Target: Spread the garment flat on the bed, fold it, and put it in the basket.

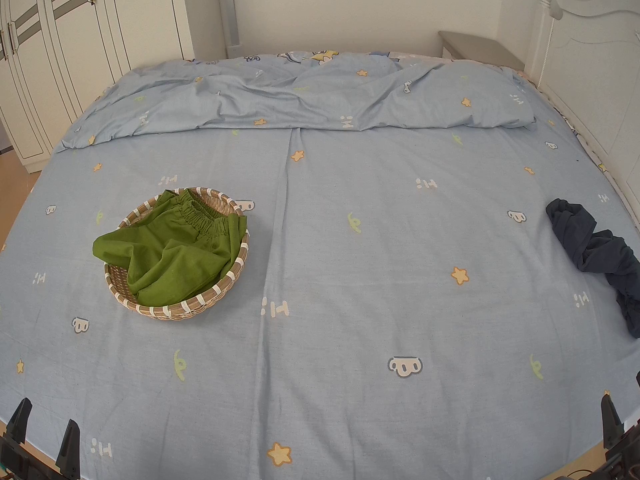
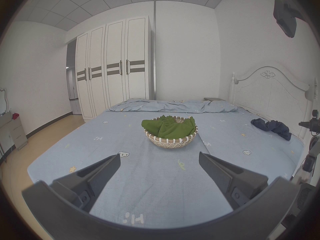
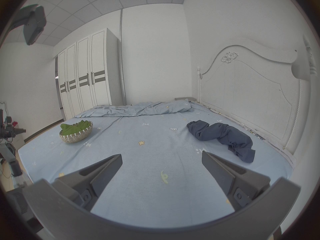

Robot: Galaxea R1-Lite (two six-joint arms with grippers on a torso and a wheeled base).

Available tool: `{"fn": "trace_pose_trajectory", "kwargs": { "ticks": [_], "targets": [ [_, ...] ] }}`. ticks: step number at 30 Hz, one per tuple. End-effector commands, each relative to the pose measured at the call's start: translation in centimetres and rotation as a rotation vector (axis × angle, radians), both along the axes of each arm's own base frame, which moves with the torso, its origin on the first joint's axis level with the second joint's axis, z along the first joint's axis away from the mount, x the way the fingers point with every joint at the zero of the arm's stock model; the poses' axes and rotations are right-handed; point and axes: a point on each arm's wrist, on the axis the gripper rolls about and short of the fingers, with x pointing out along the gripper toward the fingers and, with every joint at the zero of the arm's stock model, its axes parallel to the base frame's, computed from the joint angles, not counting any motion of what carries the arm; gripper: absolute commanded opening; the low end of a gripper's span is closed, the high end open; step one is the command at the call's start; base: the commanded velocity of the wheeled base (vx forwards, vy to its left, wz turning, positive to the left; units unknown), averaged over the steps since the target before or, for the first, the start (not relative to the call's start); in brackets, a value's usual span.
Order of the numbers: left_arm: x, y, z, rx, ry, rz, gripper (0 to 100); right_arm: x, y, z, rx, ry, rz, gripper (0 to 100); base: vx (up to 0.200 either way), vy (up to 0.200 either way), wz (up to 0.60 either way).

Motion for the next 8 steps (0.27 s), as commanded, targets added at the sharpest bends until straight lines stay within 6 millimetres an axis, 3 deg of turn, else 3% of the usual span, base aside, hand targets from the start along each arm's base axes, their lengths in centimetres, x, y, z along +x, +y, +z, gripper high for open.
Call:
{"fn": "trace_pose_trajectory", "kwargs": {
  "ticks": [1, 8],
  "targets": [
    [0.03, 0.0, -0.52, 0.0, 0.004, -0.001, 100, 0.03, 0.01, -0.42, -0.013, 0.004, 0.003, 100, 0.0, 0.0, 0.0],
    [0.03, 0.0, -0.52, 0.0, 0.004, 0.001, 100, 0.04, 0.01, -0.39, -0.007, -0.002, 0.0, 100, 0.0, 0.0, 0.0]
  ]
}}
